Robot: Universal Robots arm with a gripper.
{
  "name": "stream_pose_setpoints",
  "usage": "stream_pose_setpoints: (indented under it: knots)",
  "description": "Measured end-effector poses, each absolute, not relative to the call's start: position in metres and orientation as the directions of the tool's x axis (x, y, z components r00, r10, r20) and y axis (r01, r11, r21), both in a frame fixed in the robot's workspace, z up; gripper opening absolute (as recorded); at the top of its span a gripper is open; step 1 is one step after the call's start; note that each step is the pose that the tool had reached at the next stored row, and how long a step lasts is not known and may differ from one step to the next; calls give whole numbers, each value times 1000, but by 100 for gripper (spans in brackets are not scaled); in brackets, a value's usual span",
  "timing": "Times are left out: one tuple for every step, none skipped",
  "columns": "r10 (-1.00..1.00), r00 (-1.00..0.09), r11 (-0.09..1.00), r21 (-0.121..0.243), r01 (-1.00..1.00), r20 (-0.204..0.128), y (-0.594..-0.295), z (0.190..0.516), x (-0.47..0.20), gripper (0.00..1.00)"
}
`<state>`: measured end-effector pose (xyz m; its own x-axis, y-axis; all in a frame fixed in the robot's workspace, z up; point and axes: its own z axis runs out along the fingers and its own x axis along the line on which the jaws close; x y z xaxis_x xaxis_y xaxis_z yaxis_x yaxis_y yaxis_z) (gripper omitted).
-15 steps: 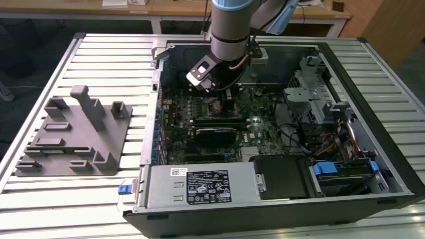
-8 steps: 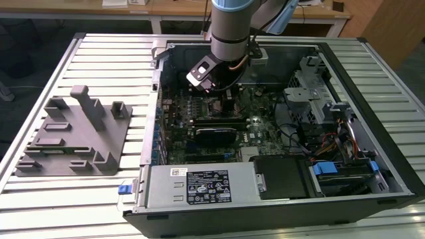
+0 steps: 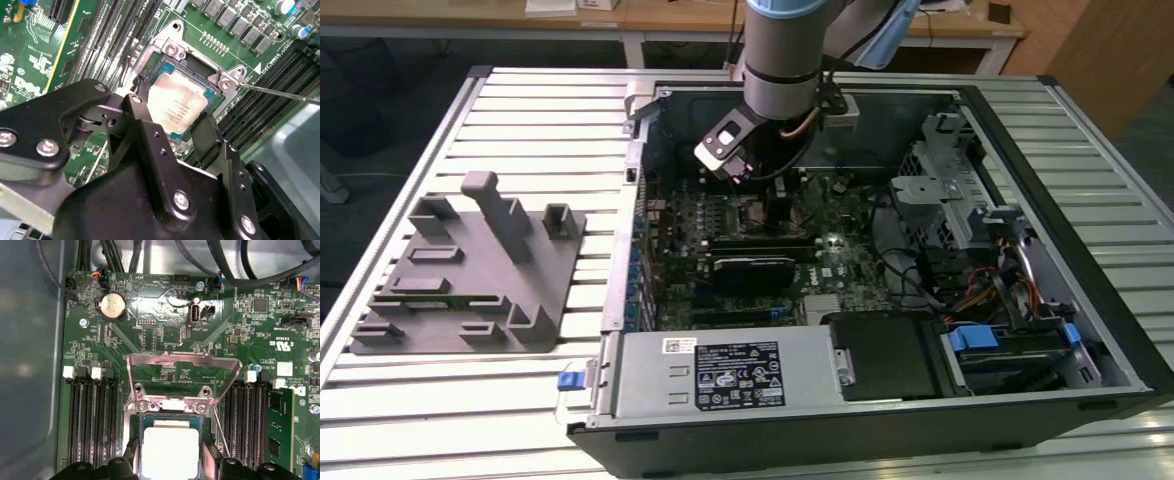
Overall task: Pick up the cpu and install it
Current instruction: 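Place the cpu into insertion slot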
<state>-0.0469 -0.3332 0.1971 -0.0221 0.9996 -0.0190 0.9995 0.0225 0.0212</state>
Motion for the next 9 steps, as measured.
stream_pose_setpoints:
  knots:
    - [1000,-22,22,21,1000,-19,-333,199,-47,60]
    - [1000,-22,22,21,1000,-19,-333,201,-47,60]
    - [1000,-22,22,21,1000,-19,-333,202,-47,60]
    - [1000,-22,22,21,1000,-19,-333,202,-47,60]
    - [1000,-22,23,21,1000,-19,-333,202,-47,60]
    - [1000,-22,23,21,1000,-19,-333,202,-47,60]
    - [1000,-22,23,21,1000,-19,-333,202,-47,60]
    - [1000,-22,23,21,1000,-19,-333,202,-47,60]
    - [1000,-22,23,21,1000,-19,-333,202,-47,60]
